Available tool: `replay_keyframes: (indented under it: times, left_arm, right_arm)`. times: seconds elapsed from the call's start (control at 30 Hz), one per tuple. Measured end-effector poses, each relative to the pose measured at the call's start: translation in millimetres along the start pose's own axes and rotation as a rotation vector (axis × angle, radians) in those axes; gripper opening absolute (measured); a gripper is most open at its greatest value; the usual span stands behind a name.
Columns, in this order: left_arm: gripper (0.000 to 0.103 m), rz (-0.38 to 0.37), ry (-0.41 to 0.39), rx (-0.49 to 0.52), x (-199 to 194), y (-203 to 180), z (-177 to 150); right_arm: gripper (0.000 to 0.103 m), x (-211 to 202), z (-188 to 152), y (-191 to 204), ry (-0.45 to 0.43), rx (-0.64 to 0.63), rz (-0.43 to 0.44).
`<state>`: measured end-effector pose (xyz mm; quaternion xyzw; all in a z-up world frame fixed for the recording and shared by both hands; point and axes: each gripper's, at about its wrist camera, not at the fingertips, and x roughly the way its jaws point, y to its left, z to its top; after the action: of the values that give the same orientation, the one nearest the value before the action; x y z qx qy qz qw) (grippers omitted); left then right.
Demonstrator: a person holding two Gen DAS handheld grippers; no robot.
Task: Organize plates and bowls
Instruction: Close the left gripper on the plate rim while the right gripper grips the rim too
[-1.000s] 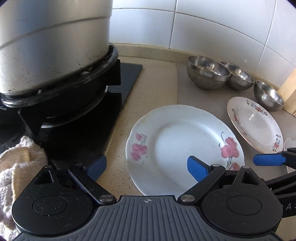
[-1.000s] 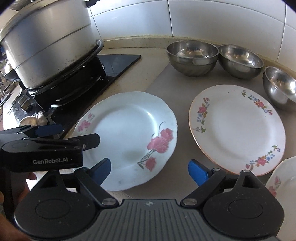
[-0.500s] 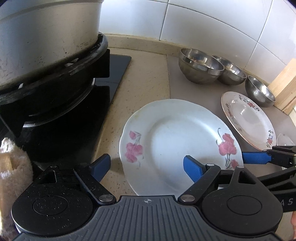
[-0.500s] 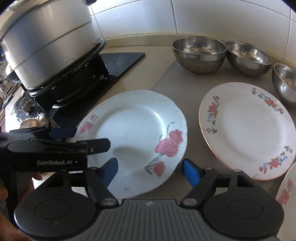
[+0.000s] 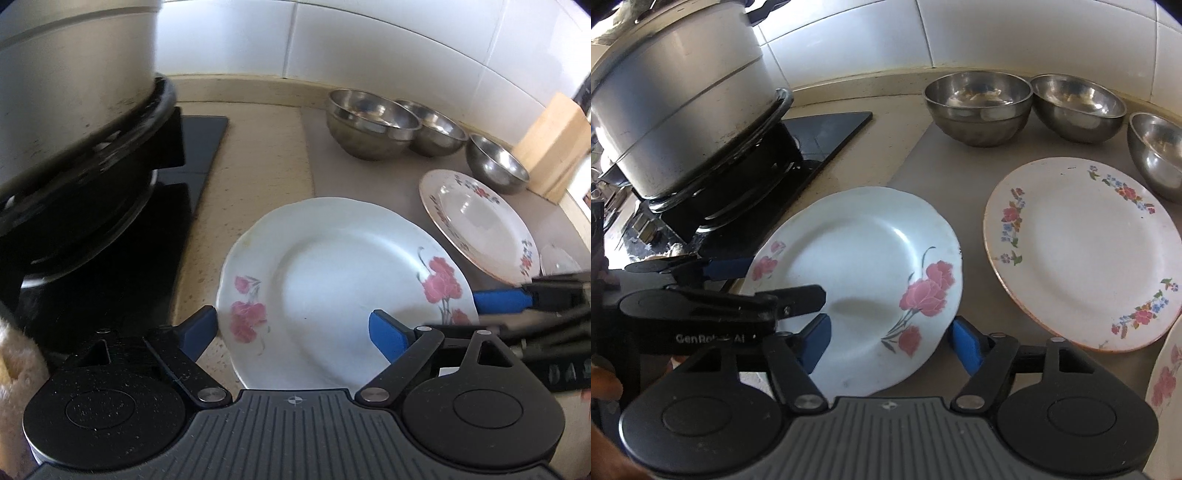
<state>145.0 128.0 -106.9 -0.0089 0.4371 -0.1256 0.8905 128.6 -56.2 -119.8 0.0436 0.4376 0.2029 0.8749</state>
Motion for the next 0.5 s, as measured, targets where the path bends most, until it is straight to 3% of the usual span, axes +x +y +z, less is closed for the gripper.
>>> replay_keyframes:
  times: [0.17,0.33,0.5]
  left_arm:
    - [0.085,-0.008,0.001,0.034,2,-1,1]
    - [0.066,0.006,-0.004,0.012,-2,8,4]
    - [0.054,0.015,0.002,-0.002,-5,12,4]
  right_arm:
    - [0.031,-1,3,-3,0.003,0.022,-0.043]
    - [0.019,-3,3,-6,0.003,0.061,-0.063]
    - [0.016,-5,1,-7,-0.003,0.099,-0.065]
